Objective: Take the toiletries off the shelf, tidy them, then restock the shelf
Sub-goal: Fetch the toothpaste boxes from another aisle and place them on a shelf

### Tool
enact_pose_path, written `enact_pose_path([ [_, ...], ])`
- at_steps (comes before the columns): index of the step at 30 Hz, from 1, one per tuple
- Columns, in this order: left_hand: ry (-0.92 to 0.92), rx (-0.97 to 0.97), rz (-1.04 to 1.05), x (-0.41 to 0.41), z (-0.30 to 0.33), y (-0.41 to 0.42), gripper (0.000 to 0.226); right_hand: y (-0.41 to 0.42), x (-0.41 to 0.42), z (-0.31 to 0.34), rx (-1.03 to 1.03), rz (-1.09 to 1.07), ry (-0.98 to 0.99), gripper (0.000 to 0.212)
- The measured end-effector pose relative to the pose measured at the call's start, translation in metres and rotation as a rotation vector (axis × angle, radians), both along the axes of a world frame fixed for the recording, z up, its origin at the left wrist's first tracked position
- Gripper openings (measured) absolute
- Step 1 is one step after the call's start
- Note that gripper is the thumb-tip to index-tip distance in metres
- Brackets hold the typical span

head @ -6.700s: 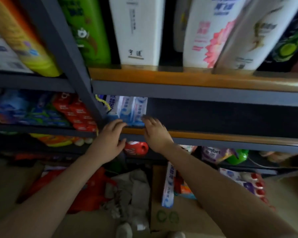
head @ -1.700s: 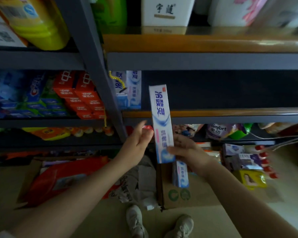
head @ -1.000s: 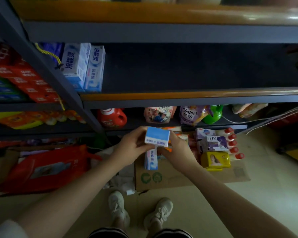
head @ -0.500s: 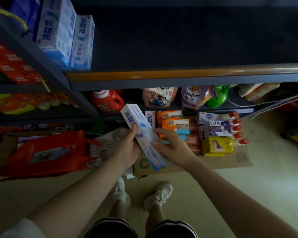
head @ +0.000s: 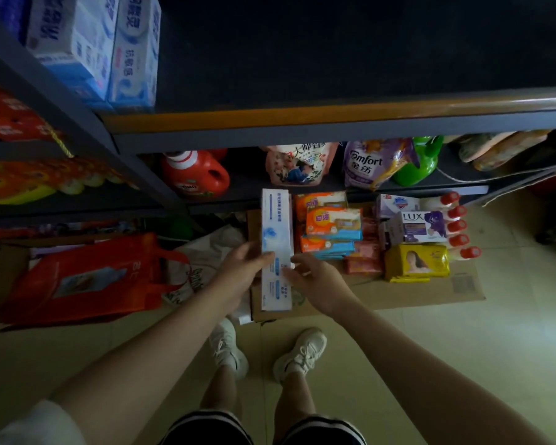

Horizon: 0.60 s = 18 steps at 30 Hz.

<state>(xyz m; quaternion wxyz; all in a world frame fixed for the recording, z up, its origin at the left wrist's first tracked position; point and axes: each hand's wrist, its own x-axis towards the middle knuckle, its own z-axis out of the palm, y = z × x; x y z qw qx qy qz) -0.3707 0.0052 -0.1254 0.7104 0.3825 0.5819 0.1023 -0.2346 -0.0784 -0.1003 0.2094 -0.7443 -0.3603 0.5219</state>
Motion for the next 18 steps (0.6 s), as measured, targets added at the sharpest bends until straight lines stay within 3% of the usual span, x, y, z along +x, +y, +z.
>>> enact_pose_path([
  [2, 0.033, 0.020, 0.040, 0.003, -0.017, 0.007, 0.019, 0.002, 0.010, -0.012, 0.007, -0.003, -0.092, 0.028],
  [7, 0.106, 0.059, 0.010, 0.027, -0.061, 0.021, 0.027, 0.001, 0.036, -0.033, 0.005, -0.051, -0.087, 0.008],
  [14, 0.266, 0.224, -0.232, 0.055, -0.082, 0.010, 0.033, 0.009, 0.059, -0.025, 0.056, -0.072, -0.104, 0.010],
  [18, 0.380, 0.306, -0.444, 0.051, -0.071, 0.018, 0.054, 0.027, 0.060, -0.004, 0.119, -0.089, -0.071, 0.011],
])
